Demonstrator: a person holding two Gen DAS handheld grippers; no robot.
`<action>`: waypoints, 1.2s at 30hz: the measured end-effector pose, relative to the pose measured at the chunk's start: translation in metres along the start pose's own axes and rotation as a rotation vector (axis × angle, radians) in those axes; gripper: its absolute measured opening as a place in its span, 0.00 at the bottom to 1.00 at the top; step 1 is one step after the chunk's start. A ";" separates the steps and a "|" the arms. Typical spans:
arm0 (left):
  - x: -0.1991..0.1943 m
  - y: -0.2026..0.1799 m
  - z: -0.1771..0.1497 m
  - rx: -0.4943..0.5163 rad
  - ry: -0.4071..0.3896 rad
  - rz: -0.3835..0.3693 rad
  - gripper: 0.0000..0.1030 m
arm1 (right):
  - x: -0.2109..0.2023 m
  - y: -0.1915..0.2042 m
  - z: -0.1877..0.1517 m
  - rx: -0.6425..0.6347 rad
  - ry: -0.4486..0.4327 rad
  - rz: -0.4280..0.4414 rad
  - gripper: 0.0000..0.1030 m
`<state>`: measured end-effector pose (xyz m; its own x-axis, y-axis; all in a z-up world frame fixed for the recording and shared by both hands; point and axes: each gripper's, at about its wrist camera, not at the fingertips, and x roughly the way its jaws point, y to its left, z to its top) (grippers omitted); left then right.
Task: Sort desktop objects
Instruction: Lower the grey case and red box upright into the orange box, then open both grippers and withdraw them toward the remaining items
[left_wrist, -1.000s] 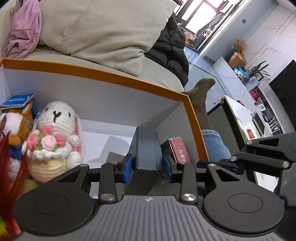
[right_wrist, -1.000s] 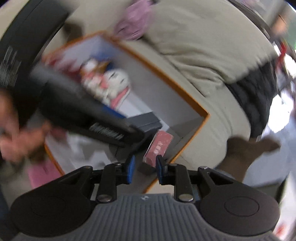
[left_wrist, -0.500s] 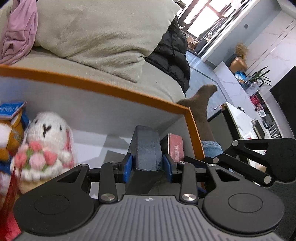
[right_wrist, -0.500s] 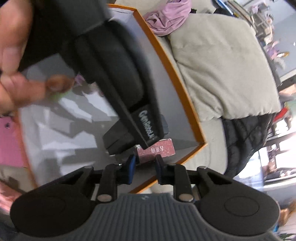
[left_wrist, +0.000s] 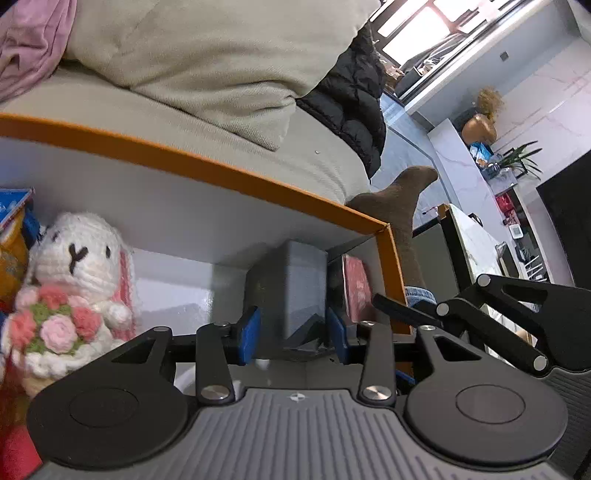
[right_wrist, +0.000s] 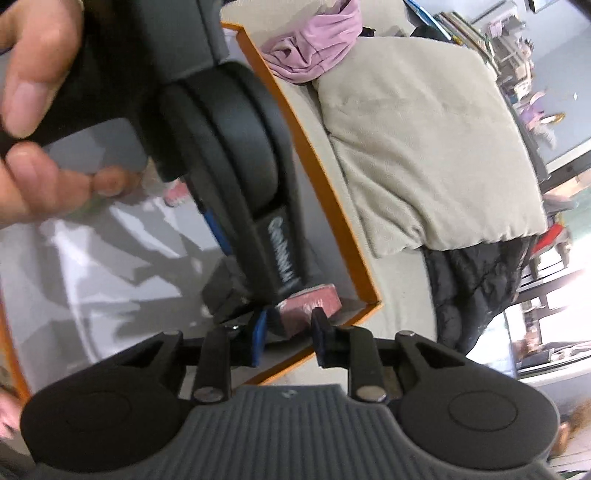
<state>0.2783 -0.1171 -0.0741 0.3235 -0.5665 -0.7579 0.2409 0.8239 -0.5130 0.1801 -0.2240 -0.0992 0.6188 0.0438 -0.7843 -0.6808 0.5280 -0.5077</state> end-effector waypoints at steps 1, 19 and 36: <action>-0.002 -0.001 0.000 0.007 -0.006 0.000 0.42 | -0.001 0.001 -0.001 0.001 -0.003 0.000 0.26; 0.000 -0.010 0.002 0.078 -0.020 0.027 0.15 | 0.006 0.008 -0.009 -0.030 -0.039 -0.074 0.21; -0.046 -0.029 -0.013 0.127 -0.096 0.084 0.16 | -0.037 -0.003 -0.016 0.169 -0.079 0.007 0.26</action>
<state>0.2445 -0.1152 -0.0298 0.4318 -0.4994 -0.7511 0.3211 0.8633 -0.3894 0.1524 -0.2407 -0.0742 0.6477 0.1109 -0.7538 -0.6136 0.6624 -0.4298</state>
